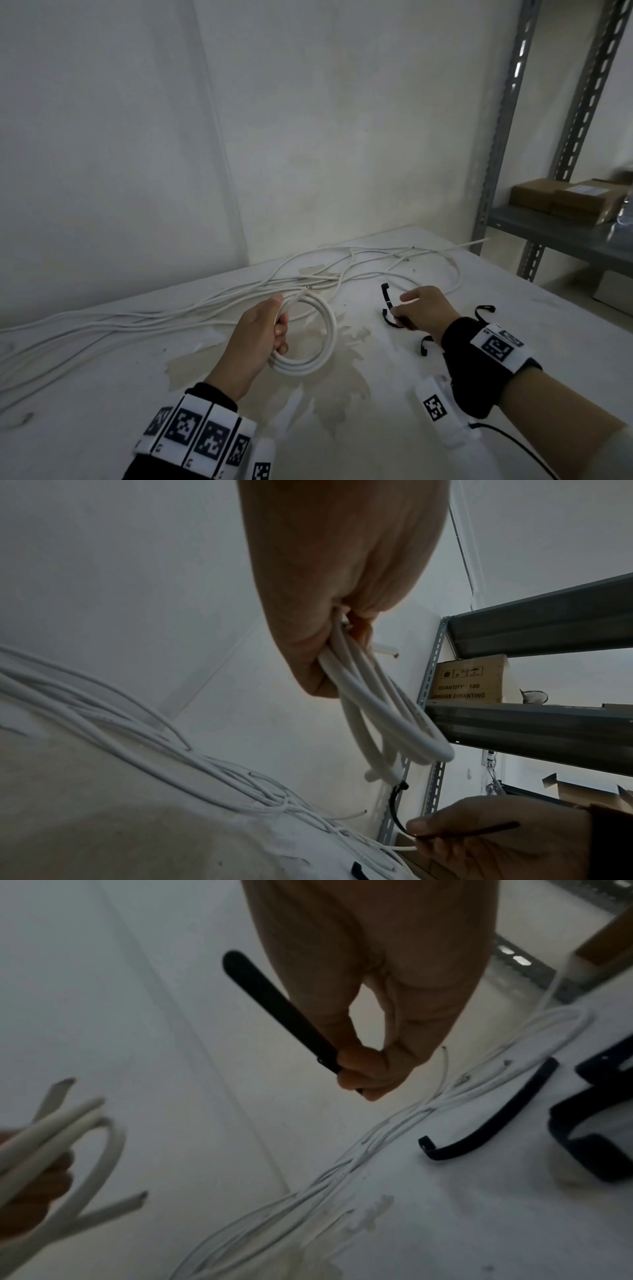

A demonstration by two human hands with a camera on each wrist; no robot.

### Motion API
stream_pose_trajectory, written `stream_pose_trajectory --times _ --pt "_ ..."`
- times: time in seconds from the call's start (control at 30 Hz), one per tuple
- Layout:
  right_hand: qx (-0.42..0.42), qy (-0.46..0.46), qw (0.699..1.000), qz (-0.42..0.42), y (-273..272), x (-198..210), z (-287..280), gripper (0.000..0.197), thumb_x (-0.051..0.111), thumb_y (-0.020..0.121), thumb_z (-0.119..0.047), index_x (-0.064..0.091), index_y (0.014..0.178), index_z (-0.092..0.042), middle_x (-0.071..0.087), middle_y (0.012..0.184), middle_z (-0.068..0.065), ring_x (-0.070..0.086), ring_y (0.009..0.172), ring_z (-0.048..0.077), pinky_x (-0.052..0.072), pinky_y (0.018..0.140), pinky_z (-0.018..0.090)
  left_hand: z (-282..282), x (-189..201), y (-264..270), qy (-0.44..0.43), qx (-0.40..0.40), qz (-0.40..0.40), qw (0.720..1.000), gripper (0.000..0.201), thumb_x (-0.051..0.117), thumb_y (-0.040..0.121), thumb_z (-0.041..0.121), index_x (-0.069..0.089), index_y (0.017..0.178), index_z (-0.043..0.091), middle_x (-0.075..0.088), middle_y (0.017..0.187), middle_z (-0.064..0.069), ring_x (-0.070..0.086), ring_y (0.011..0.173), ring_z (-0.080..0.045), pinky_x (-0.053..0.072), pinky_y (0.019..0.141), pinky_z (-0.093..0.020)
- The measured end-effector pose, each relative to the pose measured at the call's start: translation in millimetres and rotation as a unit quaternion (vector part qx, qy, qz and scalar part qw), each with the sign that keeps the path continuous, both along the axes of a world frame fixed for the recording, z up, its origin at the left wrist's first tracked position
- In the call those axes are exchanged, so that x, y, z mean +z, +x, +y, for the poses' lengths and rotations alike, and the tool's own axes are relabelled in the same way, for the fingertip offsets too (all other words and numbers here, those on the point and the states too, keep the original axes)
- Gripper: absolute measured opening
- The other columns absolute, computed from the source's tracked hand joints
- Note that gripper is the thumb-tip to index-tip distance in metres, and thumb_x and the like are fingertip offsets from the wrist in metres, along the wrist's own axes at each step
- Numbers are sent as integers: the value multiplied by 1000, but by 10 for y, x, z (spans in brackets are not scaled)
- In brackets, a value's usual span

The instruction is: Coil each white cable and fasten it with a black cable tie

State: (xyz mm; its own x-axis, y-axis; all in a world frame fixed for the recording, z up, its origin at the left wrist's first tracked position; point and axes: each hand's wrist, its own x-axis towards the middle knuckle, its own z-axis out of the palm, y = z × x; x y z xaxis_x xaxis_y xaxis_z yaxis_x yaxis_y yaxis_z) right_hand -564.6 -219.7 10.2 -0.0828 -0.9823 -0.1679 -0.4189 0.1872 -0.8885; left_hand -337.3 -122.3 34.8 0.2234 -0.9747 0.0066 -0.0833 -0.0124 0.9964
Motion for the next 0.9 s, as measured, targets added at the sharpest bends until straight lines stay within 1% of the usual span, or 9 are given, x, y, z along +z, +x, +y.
stream_pose_trajectory --times 0.07,0.17,0.23,0.33,0.5,0.57,0.7,0.83,0.9 --pt "27 -31 999 14 113 24 80 31 67 80 -6 56 109 -1 64 78 17 62 66 24 53 66 32 15 13 47 -5 7 3 1000 39 36 99 27 45 65 10 34 41 8 32 34 -6 36 51 -27" --pt "80 -83 993 2 341 125 240 17 68 79 -8 60 95 -7 66 84 18 66 77 29 53 77 37 28 1 110 -10 21 -1 1000 40 36 99 27 45 64 10 35 41 8 33 34 -6 36 51 -28" --pt "120 -116 986 -27 515 218 370 10 68 80 -8 61 84 -13 65 77 15 63 73 26 52 73 36 51 -22 176 -16 30 -14 999 41 35 99 28 45 64 10 35 44 7 34 35 -6 37 51 -28" --pt "178 -141 972 -53 780 353 571 16 68 80 -9 59 75 -22 63 71 10 58 65 18 47 66 31 94 -40 295 -24 54 -25 998 40 36 99 29 45 65 11 35 49 3 34 41 -9 36 49 -25" --pt "262 -147 953 -36 1191 406 799 8 62 84 -10 58 79 -14 59 57 4 56 42 4 42 47 15 182 -32 451 -47 92 -48 993 38 37 99 25 45 65 10 37 51 2 35 42 -9 34 51 -27" --pt "258 -138 956 -35 1321 372 814 9 60 83 -4 53 82 -9 57 57 7 54 36 2 42 40 15 234 -20 486 -61 102 -61 991 37 37 99 25 46 66 10 37 51 3 35 41 -7 33 51 -27" --pt "194 -129 970 -66 1533 331 785 24 60 77 3 41 76 -11 52 62 9 49 32 7 41 36 20 297 -11 526 -93 119 -90 984 37 37 99 26 44 66 11 34 55 -1 32 50 -13 31 54 -30" --pt "161 -165 967 -108 1694 347 801 31 58 76 3 34 68 -14 46 65 7 49 39 10 36 36 17 364 -69 520 -108 106 -122 981 35 37 99 25 43 67 11 35 58 0 32 54 -14 30 58 -32" --pt "159 -179 961 -140 1761 335 824 33 59 77 2 33 66 -15 45 62 6 54 46 20 39 38 21 381 -86 522 -92 104 -94 986 35 36 99 25 45 69 10 35 56 1 33 50 -11 31 54 -28"
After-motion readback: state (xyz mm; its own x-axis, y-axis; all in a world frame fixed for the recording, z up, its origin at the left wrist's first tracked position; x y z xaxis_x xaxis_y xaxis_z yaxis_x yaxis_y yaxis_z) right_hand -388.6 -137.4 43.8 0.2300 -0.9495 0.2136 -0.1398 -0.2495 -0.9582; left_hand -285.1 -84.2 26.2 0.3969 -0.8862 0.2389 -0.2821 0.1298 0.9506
